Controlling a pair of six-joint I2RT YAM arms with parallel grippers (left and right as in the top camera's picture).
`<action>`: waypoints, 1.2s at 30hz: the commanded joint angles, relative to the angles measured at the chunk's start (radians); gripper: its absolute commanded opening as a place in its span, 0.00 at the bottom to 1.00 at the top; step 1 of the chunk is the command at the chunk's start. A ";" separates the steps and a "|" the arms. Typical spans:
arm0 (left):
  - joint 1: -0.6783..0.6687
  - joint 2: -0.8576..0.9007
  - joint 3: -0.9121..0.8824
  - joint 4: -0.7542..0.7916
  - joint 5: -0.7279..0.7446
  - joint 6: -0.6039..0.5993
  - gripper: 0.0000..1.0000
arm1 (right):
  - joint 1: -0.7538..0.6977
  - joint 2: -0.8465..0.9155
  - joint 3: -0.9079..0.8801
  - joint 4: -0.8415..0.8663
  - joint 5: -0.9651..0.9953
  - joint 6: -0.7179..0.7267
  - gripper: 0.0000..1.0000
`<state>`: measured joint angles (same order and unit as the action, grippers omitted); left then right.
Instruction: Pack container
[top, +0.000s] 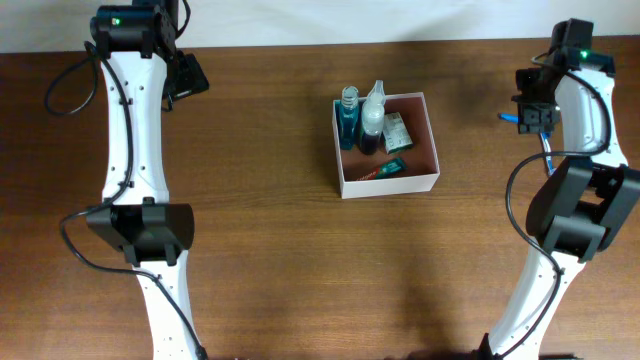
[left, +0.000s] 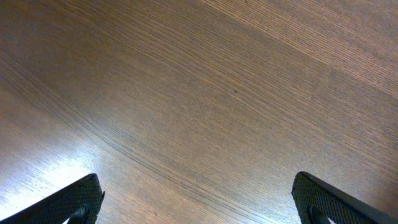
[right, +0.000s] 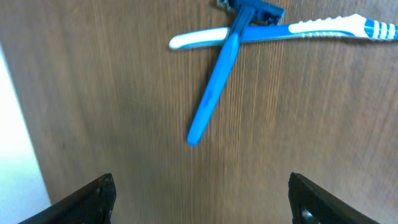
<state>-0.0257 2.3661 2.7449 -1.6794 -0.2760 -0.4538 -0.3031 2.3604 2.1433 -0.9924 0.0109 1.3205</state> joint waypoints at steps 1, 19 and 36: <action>0.003 0.005 -0.002 0.003 0.003 -0.009 0.99 | -0.024 0.023 0.015 0.021 0.012 0.065 0.84; 0.003 0.005 -0.002 0.003 0.003 -0.009 0.99 | -0.047 0.089 0.015 0.137 0.035 0.084 0.79; 0.003 0.005 -0.002 0.003 0.003 -0.009 0.99 | -0.045 0.089 0.015 0.279 0.000 -0.153 0.40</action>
<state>-0.0257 2.3661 2.7449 -1.6791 -0.2760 -0.4538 -0.3481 2.4355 2.1441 -0.7151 0.0174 1.2388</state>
